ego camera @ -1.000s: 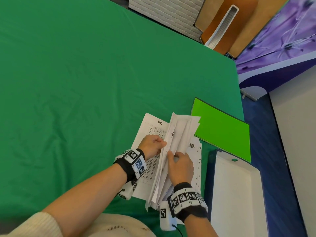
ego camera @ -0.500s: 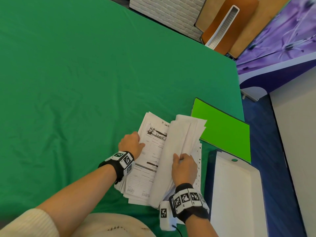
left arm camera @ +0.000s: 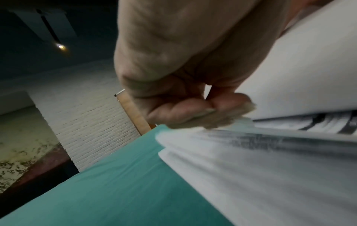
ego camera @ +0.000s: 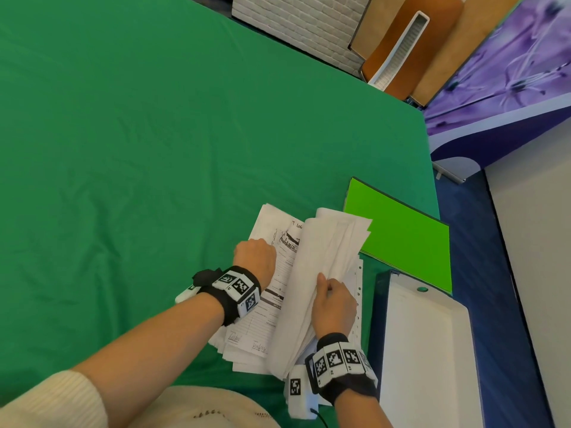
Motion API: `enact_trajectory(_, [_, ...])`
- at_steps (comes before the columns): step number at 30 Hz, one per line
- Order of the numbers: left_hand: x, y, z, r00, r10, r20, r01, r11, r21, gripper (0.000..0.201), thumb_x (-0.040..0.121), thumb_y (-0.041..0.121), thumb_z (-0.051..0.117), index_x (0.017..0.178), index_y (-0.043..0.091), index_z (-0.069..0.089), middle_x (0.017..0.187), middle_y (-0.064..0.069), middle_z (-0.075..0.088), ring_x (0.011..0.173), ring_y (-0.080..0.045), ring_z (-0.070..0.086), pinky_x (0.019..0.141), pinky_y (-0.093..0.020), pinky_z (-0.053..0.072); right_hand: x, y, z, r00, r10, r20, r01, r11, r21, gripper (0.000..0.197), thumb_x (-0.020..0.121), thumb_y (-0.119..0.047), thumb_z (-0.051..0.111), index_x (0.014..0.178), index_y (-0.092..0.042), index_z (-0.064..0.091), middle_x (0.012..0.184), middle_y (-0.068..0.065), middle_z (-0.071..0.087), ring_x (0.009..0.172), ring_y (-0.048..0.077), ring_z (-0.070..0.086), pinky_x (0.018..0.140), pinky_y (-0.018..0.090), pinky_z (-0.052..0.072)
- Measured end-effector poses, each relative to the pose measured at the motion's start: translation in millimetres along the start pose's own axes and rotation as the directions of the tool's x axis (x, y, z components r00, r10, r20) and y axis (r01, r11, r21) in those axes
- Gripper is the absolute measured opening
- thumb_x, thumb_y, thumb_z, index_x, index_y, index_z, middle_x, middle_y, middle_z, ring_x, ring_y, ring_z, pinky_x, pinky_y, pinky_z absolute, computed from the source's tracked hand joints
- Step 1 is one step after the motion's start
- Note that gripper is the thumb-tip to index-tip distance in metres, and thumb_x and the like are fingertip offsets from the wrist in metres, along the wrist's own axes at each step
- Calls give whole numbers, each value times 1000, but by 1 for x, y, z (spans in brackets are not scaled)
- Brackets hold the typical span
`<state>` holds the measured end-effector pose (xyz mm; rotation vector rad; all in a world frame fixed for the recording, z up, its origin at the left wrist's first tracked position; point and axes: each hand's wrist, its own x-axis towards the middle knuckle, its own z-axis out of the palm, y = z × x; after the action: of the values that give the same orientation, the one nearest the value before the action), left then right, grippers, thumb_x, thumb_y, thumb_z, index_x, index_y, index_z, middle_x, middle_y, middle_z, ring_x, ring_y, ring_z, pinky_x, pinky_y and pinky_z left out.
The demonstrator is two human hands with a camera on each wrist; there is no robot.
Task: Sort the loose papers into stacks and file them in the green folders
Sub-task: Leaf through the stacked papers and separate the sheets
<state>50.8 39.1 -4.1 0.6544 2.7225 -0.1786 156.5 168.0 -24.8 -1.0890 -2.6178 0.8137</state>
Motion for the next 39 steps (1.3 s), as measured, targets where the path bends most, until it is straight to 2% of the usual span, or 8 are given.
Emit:
enact_trajectory(7, [-3, 2, 16, 991, 81, 103, -9, 827, -562, 17, 97, 26, 47, 93, 11, 54, 84, -2, 53, 76, -22, 53, 63, -29, 42, 1, 1, -1, 1000, 2, -24, -2, 1000, -1, 43, 100, -35, 45, 64, -14, 52, 70, 9, 60, 66, 23, 52, 59, 29, 30])
enact_trajectory(10, [-7, -4, 23, 982, 96, 162, 21, 799, -600, 31, 98, 21, 45, 68, 14, 42, 78, -4, 52, 72, -22, 52, 60, -27, 39, 1, 1, -2, 1000, 1, -25, -1, 1000, -2, 41, 99, -33, 47, 65, -12, 55, 71, 9, 61, 66, 22, 51, 59, 28, 29])
enact_trajectory(15, [-2, -17, 19, 991, 3, 137, 98, 681, -725, 40, 97, 28, 48, 61, 13, 42, 63, -1, 49, 54, -17, 45, 49, -24, 33, 0, -1, -6, 1000, 9, -8, -9, 1000, 25, 28, 97, -30, 55, 87, -7, 68, 87, 9, 65, 74, 17, 52, 69, 25, 36])
enact_trajectory(18, [-2, -15, 17, 986, 125, 107, 23, 538, -843, 34, 92, 28, 59, 62, 16, 50, 62, 1, 54, 54, -15, 48, 48, -21, 36, -2, -3, -7, 1000, 21, 1, -21, 998, 51, 35, 95, -40, 55, 91, -9, 69, 93, 8, 67, 80, 18, 54, 73, 27, 39])
enact_trajectory(23, [-12, 2, 17, 956, 286, 63, -94, 503, -859, 24, 89, 33, 65, 69, 29, 52, 70, 9, 54, 64, -8, 50, 57, -24, 36, -6, -13, -8, 995, 57, 81, -66, 991, 114, 44, 83, -69, 55, 88, -27, 67, 90, -9, 63, 86, 11, 58, 77, 28, 42])
enact_trajectory(30, [-9, -12, -3, 989, 117, 87, 16, 508, -861, 19, 95, 20, 51, 104, 9, 63, 108, -12, 67, 87, -25, 62, 78, -35, 53, 2, -7, -7, 1000, -9, 24, 11, 997, -82, 27, 95, -25, 55, 90, -1, 66, 94, 14, 65, 76, 19, 47, 68, 26, 34])
enact_trajectory(33, [-8, -42, -27, 996, -60, 63, 72, 163, -984, 16, 95, 15, 55, 108, 10, 64, 102, -14, 69, 83, -29, 69, 76, -39, 58, 2, -6, -8, 1000, -7, 20, 8, 996, -86, 29, 96, -27, 54, 88, -2, 67, 92, 12, 64, 75, 19, 49, 68, 26, 33])
enact_trajectory(39, [-21, -100, -71, 963, -267, -34, -166, -490, -856, 24, 94, 10, 51, 115, 6, 63, 109, -13, 71, 89, -28, 71, 71, -35, 58, -3, -13, -7, 994, 23, 103, -35, 993, 112, 61, 98, -54, 33, 73, -8, 64, 73, 3, 56, 73, 20, 52, 67, 30, 33])
